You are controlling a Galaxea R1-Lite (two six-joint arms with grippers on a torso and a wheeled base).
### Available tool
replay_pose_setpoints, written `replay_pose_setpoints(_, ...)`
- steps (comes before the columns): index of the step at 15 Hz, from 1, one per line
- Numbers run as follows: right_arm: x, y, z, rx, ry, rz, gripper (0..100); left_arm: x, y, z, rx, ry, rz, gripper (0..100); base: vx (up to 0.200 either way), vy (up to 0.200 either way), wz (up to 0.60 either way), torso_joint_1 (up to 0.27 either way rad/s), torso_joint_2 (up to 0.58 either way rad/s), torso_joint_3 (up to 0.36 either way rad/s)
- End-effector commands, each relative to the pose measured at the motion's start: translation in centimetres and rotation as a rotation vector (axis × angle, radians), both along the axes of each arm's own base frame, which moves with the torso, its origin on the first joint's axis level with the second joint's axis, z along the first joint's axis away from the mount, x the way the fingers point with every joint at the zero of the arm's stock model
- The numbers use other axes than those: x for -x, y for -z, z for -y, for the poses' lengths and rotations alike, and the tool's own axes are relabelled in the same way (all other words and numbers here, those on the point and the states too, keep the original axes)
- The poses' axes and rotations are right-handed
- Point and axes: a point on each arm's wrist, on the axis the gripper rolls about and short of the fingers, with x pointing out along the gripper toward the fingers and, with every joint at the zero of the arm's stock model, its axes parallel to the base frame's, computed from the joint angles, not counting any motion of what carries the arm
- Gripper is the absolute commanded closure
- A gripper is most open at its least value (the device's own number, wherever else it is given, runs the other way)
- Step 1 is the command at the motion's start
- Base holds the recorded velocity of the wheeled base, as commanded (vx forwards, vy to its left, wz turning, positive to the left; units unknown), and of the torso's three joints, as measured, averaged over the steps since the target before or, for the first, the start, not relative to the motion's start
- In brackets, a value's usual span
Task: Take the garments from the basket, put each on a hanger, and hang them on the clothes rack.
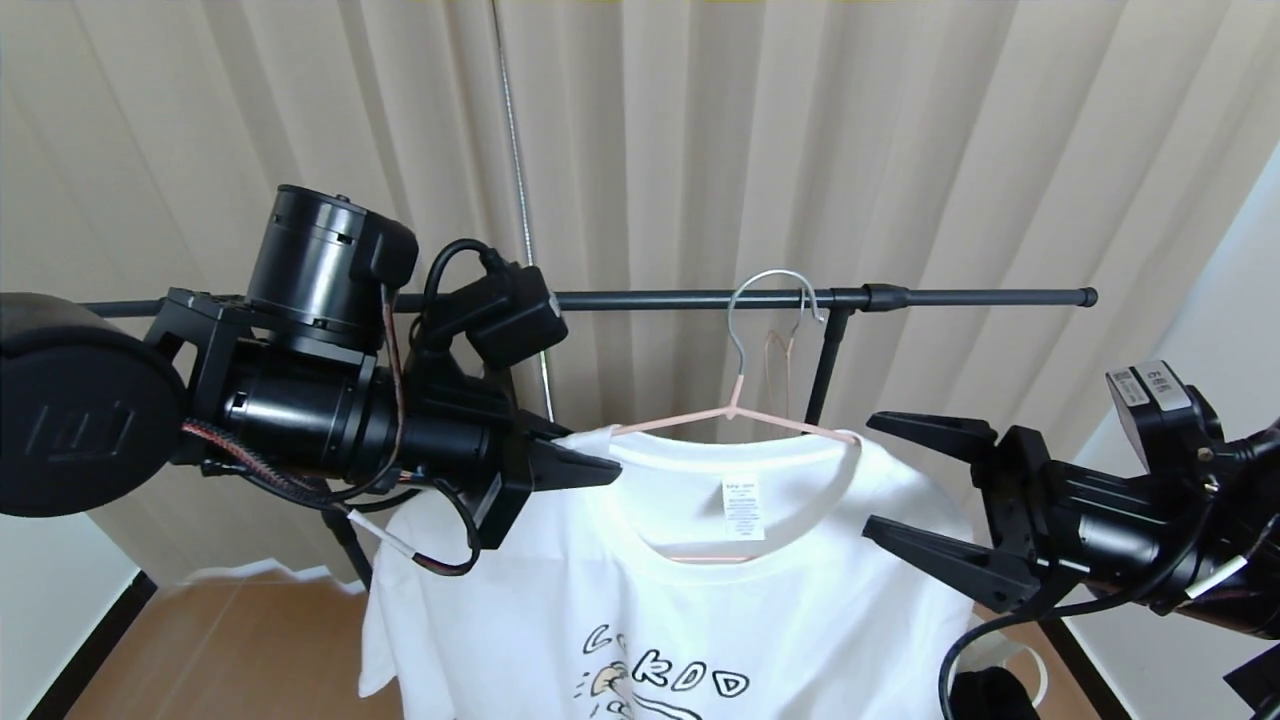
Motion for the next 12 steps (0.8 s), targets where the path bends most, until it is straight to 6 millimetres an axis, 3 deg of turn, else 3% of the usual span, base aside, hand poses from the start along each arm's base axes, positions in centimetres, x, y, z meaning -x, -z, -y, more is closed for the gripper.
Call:
replay_pose_setpoints(1, -0.3, -0.2, 0.1, -0.002, 0.01, 0.008, 0, 0.9, -0.3, -1.5, 0.005, -0.029, 0.009, 100, 0.0, 0.0, 0.0, 0.0, 0.0, 0.0)
replay_pose_setpoints(7, -1.2, -0.1, 1.7, 0.031, 0.091, 0.078, 0, 2.6, -0.8, -4.8, 0.063, -0.127, 0.101, 100, 0.0, 0.0, 0.0, 0.0, 0.0, 0.0)
replay_pose_setpoints(12, -3.4, 3.0, 2.4, 0.164, 0.148, 0.168, 0, 4.3, -1.1, -6.9, 0.071, -0.183, 0.128, 100, 0.0, 0.0, 0.0, 0.0, 0.0, 0.0)
